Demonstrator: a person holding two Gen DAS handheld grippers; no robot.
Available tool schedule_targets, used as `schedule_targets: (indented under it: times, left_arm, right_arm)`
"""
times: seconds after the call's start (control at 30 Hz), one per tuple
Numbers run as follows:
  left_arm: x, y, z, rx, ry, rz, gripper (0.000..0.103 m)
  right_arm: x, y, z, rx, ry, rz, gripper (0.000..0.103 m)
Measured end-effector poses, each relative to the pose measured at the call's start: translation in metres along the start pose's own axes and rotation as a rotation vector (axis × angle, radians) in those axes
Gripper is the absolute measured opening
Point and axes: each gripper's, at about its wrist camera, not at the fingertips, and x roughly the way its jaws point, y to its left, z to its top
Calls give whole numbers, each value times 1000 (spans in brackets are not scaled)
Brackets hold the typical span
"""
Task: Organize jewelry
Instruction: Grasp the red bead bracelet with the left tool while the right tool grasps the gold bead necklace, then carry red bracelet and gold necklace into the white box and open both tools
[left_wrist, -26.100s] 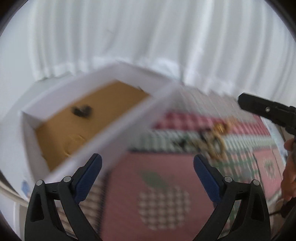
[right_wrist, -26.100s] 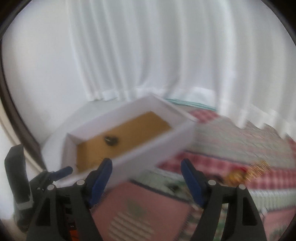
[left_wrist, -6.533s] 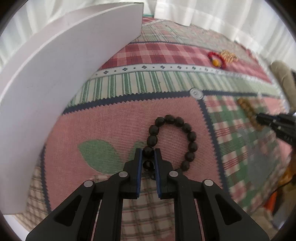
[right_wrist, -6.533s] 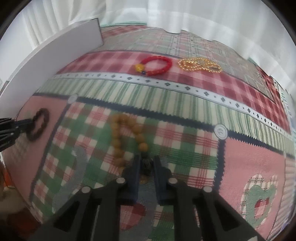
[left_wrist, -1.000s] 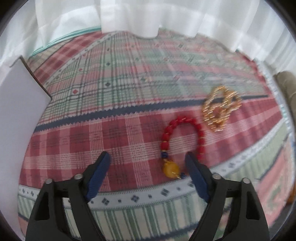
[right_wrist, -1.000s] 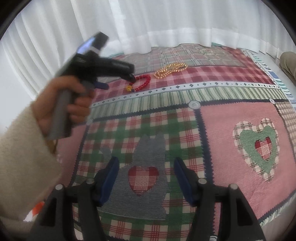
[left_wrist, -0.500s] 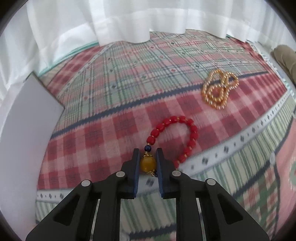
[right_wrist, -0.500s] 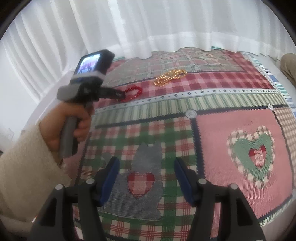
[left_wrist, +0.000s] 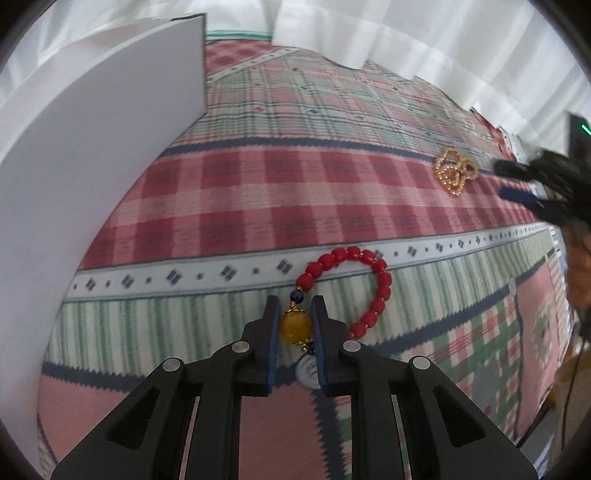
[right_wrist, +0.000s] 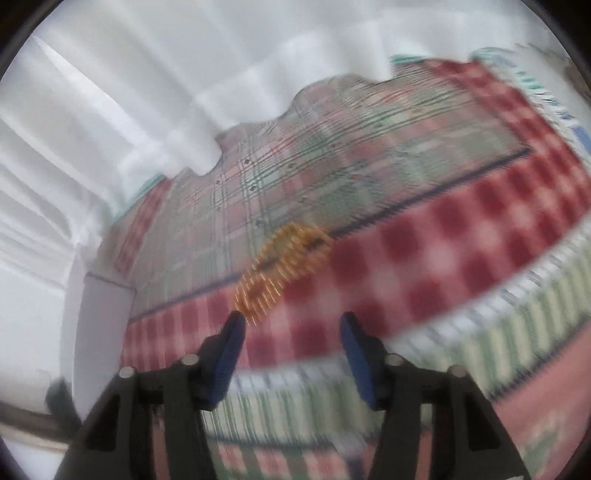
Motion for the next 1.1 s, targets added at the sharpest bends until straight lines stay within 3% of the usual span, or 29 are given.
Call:
schedule_targets:
  times: [0.13,0.23,0.3,0.33,0.4,0.53,0.77,1.1]
  left_arm:
    - [-3,4,-5,17,-19,21,16]
    - [-2,0,-5,33,-40,42,16]
    - [-2,-1,-6,33,-48,46,16]
    - [-3,0,-6,27,-46,37,16]
    - [-7,1,-6,19,-46,21,16]
    - [-21,9,-10,10,-61,6,16]
    - [-60,15,-16,-21,-89,-57,15]
    - [-154,28,-25,-63,-159,-125,15]
  right_arm:
    - [44,22,12,1,38,-152,48]
    - [53,37,13,-7,3,-234,51]
    - [59,47,11,-71,-12,-296,40]
    - [59,49,11,-95,-28,-292,22]
    - [58,42,9,-74,-31,-240,8]
    - [34,36,1,-85,-70,-150,8]
    - [-43,39,-11,-151,-126,-45,8]
    - [-122,100,-46,-308,-179,105,8]
